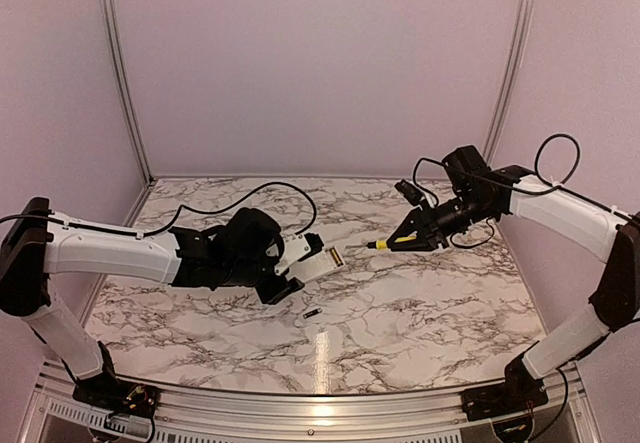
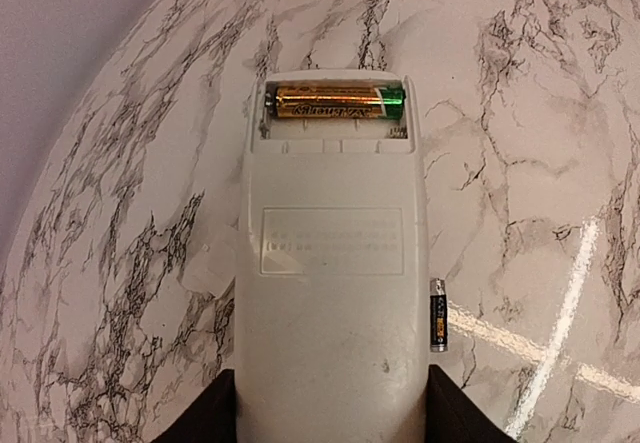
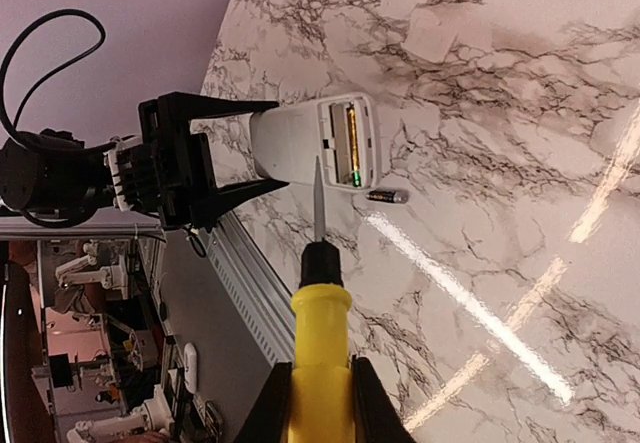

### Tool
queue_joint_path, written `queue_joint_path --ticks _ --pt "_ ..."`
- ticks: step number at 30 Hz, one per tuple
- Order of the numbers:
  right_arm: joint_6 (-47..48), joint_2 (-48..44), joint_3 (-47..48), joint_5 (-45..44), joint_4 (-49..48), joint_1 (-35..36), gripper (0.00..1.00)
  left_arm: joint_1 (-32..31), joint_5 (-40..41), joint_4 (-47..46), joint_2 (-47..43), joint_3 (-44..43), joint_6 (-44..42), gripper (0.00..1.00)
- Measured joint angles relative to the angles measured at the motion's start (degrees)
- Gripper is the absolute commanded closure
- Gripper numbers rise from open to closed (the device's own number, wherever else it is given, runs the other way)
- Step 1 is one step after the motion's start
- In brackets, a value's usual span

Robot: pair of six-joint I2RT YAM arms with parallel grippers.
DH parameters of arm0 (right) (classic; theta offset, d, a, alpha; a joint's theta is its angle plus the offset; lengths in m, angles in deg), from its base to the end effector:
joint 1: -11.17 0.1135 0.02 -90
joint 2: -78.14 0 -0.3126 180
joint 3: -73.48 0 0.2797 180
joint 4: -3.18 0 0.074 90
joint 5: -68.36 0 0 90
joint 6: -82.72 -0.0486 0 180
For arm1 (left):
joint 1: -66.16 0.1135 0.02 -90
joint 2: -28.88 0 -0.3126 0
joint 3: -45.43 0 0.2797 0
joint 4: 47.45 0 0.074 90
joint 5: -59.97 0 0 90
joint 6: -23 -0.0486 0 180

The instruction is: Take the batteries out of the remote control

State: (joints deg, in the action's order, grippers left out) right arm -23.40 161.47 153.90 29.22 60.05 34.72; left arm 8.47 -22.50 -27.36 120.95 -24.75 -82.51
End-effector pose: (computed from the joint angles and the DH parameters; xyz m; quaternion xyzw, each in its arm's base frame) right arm 0.2744 0.1607 0.3193 -0.1682 0.8628 0.4698 0.0808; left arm 0.2094 -0.3192 0.2399 0.5220 0.7477 -0.0901 0.4004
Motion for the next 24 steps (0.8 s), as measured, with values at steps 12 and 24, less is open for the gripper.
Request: queue_joint_path --ticks 12,24 --pt "-2.71 1.88 12.15 -20.83 7.63 7.48 1.0 -0.02 1.09 10.73 7.3 -10.12 6.34 1.0" --pt "-3.58 8.61 18.01 -31.95 14.86 12.46 1.0 -0.07 1.99 16.17 9.73 -11.89 9.4 1.0"
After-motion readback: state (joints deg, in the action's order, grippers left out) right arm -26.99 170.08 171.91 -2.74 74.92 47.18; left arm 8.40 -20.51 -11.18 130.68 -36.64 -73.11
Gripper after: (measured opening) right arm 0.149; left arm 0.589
